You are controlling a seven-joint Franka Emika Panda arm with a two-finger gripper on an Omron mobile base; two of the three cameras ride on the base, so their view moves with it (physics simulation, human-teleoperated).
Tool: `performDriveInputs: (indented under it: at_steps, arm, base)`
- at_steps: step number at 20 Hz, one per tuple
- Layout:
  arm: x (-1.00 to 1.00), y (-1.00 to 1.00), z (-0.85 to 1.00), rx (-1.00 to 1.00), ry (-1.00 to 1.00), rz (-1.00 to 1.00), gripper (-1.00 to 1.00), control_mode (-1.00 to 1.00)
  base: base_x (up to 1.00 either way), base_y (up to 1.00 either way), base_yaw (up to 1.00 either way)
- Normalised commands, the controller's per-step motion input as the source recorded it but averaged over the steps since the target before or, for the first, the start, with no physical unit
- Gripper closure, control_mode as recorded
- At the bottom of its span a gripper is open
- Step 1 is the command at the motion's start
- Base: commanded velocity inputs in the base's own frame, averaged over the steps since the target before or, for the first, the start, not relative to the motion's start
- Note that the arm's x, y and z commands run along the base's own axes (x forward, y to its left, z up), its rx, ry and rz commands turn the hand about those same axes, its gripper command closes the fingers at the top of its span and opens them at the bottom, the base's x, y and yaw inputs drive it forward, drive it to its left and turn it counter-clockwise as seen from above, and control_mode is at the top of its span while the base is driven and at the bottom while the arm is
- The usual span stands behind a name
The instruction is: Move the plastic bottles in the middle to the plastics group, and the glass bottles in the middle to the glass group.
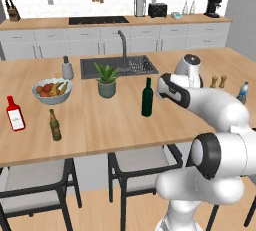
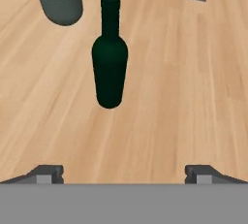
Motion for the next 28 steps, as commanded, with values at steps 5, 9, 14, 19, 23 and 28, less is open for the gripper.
performDriveInputs:
  at_steps: [5, 9, 14, 19, 23, 28]
  arm:
    - [0.16, 0.51, 0.06, -0.02, 0.06, -0.02, -1.00, -1.00]
    - [0.11, 0.24, 0.00, -0.03, 0.07, -0.10, -1.00, -1.00]
    - [0.10, 0.01, -0.01, 0.00, -0.02, -0.11, -1.00, -1.00]
    - [0.11, 0.00, 0.00, 0.09, -0.10, -0.01, -1.00, -1.00]
    - [0.26, 0.00, -0.02, 0.01, -0.05, 0.00, -1.00, -1.00]
    - [0.20, 0.00, -0.02, 0.00, 0.00, 0.00, -1.00, -1.00]
  base:
    - [0.00, 0.00, 0.00]
    - [0.00, 0.00, 0.00]
    - [0.00, 0.00, 0.00]
    - [0.00, 0.00, 0.00]
    - [0.00, 0.00, 0.00]
    - [0.00, 0.00, 0.00]
